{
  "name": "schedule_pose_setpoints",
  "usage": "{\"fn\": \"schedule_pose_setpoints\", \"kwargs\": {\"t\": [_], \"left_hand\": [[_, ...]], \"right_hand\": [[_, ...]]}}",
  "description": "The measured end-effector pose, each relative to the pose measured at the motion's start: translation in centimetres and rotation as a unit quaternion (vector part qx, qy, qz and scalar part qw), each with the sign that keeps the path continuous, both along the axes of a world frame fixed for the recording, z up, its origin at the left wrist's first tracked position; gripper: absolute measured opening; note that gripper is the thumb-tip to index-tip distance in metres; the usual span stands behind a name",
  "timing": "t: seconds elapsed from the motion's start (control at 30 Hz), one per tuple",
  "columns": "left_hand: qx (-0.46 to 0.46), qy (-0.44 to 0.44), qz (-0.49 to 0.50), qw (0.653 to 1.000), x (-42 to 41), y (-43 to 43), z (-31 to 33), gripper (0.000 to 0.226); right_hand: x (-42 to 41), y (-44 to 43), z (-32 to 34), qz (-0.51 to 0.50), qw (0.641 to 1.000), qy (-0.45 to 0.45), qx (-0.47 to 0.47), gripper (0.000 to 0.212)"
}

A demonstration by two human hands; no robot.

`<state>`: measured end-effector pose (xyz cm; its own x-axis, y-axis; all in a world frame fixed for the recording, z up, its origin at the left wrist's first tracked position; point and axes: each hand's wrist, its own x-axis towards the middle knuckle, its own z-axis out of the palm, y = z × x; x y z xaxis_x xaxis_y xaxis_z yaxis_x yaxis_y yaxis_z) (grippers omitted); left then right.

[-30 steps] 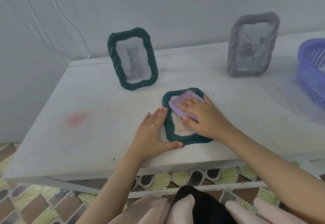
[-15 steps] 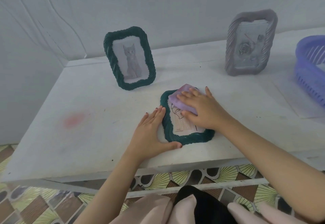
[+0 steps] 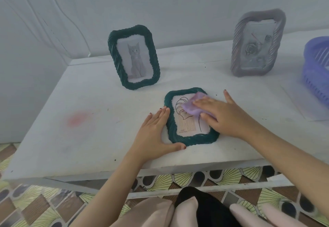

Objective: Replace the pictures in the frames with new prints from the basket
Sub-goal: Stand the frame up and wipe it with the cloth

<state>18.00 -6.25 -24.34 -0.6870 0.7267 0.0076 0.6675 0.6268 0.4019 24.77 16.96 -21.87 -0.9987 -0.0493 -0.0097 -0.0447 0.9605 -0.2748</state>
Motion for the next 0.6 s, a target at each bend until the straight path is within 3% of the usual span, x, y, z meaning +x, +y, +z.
{"fn": "schedule_pose_setpoints", "kwargs": {"t": [0.1,0.27,0.4,0.5,0.6], "left_hand": [[0.001,0.001,0.003,1.000,0.1,0.0,0.1,0.116],[0.008,0.003,0.004,1.000,0.0,0.0,-0.1,0.116],[0.009,0.006,0.002,1.000,0.1,0.0,0.0,0.118],[0.007,0.001,0.001,1.000,0.1,-0.1,-0.1,0.117],[-0.001,-0.006,0.004,1.000,0.1,0.0,0.0,0.115]], "right_hand": [[-2.0,-0.9,-0.1,-0.023,0.999,0.026,-0.010,0.045],[1.0,-3.6,-0.9,0.020,0.995,0.056,-0.080,0.042],[4.2,-3.3,-1.2,0.037,0.996,0.070,-0.046,0.040],[5.0,-2.0,-1.0,0.004,0.997,0.082,-0.005,0.044],[4.7,-0.6,-0.5,-0.097,0.986,0.124,-0.053,0.039]]}}
